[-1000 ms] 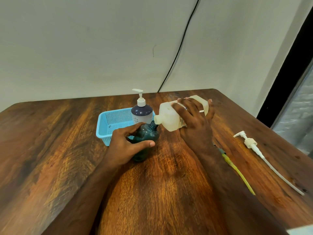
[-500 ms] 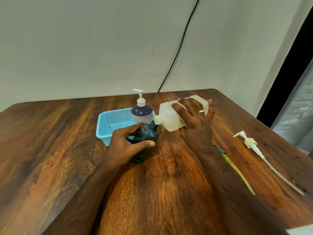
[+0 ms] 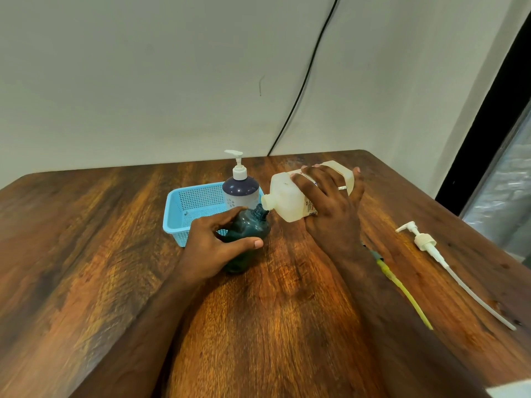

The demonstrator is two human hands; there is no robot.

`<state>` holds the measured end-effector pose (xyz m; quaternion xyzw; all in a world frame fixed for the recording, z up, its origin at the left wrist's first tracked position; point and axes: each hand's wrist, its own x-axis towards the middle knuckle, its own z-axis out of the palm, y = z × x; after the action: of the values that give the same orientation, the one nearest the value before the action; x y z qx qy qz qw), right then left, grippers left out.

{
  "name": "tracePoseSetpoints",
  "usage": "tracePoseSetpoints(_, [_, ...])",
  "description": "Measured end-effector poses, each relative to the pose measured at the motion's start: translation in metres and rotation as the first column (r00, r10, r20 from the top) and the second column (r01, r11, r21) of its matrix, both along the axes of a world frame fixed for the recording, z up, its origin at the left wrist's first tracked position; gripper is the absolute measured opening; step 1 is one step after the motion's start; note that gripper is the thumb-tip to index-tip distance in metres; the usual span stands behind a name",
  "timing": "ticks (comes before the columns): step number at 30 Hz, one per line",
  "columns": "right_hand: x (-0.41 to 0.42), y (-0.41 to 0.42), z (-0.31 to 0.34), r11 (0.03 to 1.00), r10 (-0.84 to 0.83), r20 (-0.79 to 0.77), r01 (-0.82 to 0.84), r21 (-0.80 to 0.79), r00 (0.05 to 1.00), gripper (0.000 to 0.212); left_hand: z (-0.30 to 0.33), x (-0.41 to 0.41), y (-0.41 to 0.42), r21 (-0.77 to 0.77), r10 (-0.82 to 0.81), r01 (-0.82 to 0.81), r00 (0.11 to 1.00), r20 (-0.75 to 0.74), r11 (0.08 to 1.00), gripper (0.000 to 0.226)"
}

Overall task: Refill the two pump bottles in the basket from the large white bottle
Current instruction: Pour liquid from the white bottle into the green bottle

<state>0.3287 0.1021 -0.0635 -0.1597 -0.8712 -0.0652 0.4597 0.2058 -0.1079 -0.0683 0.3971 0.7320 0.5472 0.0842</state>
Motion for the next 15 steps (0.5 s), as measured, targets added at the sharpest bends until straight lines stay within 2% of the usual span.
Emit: tracePoseSetpoints(15, [0.0003,-0.0010,0.0010,1.000,0.002,-0.008,-0.002,0.004,1.000,0.072,-0.0005,-0.0004,0.0003,-0.008,-0.002,0.002,1.000,-0.001,1.000,0.052])
